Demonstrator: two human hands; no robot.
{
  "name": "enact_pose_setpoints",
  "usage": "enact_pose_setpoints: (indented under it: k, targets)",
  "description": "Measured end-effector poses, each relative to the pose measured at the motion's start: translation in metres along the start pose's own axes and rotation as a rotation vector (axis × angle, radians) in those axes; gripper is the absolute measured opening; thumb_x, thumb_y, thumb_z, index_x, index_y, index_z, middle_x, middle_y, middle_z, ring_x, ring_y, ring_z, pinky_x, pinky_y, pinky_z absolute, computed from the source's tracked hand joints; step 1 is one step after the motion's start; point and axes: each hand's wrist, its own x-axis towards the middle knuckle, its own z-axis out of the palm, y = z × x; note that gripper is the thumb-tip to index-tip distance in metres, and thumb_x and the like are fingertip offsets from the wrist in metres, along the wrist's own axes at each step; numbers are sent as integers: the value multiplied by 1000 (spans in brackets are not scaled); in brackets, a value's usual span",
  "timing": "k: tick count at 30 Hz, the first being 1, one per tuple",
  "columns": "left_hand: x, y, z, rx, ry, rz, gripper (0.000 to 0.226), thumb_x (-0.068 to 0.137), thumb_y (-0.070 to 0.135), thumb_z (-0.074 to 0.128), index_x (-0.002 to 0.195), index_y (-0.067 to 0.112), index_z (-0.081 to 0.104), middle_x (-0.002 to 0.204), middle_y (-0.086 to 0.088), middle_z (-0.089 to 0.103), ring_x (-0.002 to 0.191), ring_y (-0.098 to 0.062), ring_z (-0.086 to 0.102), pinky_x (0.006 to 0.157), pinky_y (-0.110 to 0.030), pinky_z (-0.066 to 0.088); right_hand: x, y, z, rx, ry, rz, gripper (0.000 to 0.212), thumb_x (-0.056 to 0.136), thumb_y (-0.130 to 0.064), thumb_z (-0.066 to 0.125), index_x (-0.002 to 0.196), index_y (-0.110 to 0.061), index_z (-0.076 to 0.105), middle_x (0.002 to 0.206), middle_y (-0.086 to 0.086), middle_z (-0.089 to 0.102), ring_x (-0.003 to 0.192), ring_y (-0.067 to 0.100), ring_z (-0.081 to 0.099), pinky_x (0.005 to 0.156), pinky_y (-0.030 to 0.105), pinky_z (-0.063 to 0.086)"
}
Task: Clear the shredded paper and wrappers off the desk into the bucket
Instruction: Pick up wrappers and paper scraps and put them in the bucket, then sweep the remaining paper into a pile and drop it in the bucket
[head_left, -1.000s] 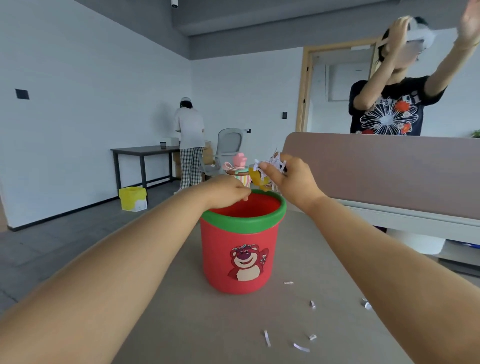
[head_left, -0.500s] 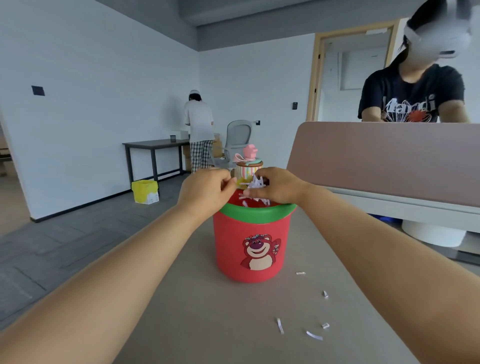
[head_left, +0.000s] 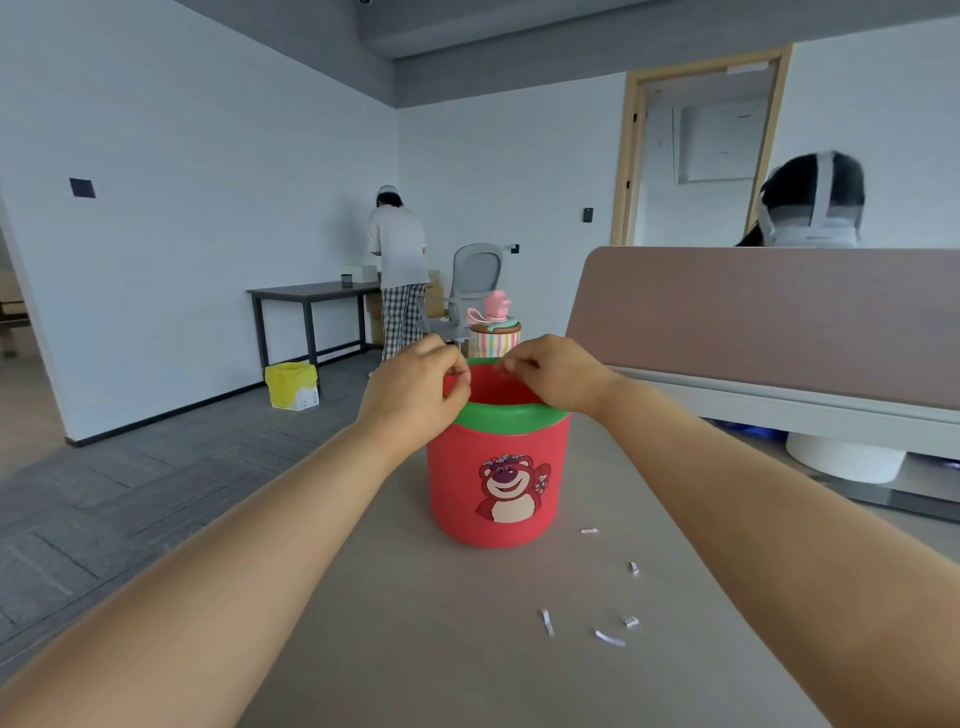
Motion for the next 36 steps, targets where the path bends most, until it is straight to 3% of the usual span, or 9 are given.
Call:
enact_pose_setpoints:
  k: [5,8,10,12,15,19,28,32,36]
  targets:
    - [-17,29,0,5,87,198,20,79,22,47,81,11,64,85,-6,63,77,-26,62,61,-29,44,-45,9,-11,78,248,-24,26,91,-7,44,106,-10,65,111,9,68,102,24,60,84,19,40]
    - [-41,52,13,-22,9,324,24,78,23,43,83,13,64,82,-2,65,73,-21,63,54,-22,42,-82,28,-11,78,321,10,24,88,-3,47,102,-7,67,107,9,70,96,21,62,76,6,36]
    - [-59,67,30,-21,-66,385,27,78,25,41,88,16,65,84,-1,67,75,-20,66,53,-23,47,-109,46,-5,57,299,72,23,88,-5,48,100,-9,67,105,7,70,95,21,63,81,10,39]
    - [-75,81,52,-55,-246,359,33,85,28,41,107,16,62,107,-3,67,96,-21,64,74,-27,51,-135,64,2,31,215,132,22,87,-6,49,101,-11,66,107,6,69,98,23,63,88,22,43]
    - [-93,93,88,-92,-710,206,58,94,41,38,142,13,25,153,-5,25,141,-17,24,114,-27,20,-175,86,11,-40,58,230,23,89,-13,49,108,-15,63,114,5,65,102,21,60,91,25,42]
    - [-95,96,126,-93,-996,20,74,93,54,25,146,11,-3,157,-6,-11,144,-15,-11,119,-31,-4,-219,107,8,-43,-11,354,25,90,-18,49,114,-18,59,118,4,61,107,18,57,90,22,41]
    - [-98,180,144,-141,-1119,244,65,94,51,17,146,16,1,157,2,-6,144,-11,-7,117,-31,-3,-268,139,-25,-84,48,481,23,89,-17,51,110,-15,61,113,5,65,102,19,60,86,22,41]
    - [-115,182,114,-421,-1101,119,60,94,49,28,145,21,15,157,5,8,144,-8,5,117,-26,2,-278,134,-23,-61,46,466,22,89,-15,50,108,-14,62,110,5,66,98,19,61,83,19,40]
    - [-131,139,81,-172,-956,64,62,95,47,27,146,19,6,158,3,0,144,-9,-6,117,-29,0,-278,118,-14,-12,20,423,23,90,-13,49,109,-12,61,105,-4,63,89,12,55,79,12,35]
